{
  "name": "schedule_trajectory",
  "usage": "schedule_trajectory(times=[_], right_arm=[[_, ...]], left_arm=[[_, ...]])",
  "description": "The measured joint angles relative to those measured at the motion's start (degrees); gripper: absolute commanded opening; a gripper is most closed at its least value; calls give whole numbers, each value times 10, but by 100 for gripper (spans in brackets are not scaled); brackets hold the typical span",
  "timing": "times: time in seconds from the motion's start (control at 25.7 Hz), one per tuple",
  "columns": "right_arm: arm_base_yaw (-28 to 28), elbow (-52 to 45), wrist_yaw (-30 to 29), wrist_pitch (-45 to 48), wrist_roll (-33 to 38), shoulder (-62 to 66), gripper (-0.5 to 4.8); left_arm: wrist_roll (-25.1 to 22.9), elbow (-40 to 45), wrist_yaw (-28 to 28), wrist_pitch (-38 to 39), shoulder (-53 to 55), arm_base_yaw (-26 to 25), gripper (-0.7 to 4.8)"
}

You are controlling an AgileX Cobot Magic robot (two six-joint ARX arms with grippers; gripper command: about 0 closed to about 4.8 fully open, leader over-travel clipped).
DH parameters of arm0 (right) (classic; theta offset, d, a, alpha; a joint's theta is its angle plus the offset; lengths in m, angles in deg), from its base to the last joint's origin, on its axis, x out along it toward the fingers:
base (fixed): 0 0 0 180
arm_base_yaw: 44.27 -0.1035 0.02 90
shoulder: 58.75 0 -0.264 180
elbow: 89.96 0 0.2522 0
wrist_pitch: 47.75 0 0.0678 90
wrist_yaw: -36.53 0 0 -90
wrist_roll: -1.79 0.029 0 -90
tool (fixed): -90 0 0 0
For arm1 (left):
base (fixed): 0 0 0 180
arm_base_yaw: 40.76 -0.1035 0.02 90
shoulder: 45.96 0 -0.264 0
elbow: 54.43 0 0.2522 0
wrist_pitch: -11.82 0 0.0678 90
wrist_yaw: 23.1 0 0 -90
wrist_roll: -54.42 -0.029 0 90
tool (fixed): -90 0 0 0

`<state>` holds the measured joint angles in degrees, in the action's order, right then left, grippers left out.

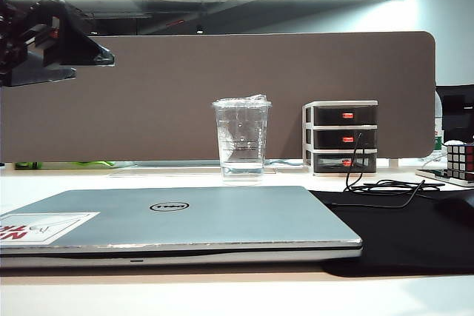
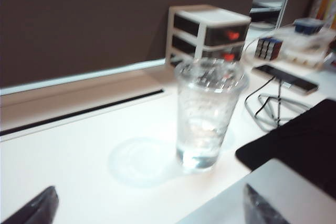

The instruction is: Pick up the coffee cup and place it on the right side of the laptop.

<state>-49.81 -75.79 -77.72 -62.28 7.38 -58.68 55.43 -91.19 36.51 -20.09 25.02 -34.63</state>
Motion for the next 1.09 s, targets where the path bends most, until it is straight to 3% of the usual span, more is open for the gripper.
schedule_trajectory(times=[0.08,0.12,0.31,0.58,0.7,0.78,1.09], right_arm=[[0,0,0,0,0,0,-1],[0,0,0,0,0,0,-1],[0,0,0,0,0,0,-1],[0,0,0,-2,0,0,-1],[0,0,0,-2,0,0,-1],[0,0,0,-2,0,0,-1],[0,0,0,-2,0,0,-1]], left_arm=[[-7,-4,26,-42,20,17,479],[-47,-5,29,-66,45,21,479],[-103,-15,-14,-149,137,21,479],[-103,-103,-81,-150,240,23,479],[-84,-183,-158,-152,305,23,479],[-80,-212,-181,-149,329,24,479],[-76,-279,-195,-145,394,24,479]])
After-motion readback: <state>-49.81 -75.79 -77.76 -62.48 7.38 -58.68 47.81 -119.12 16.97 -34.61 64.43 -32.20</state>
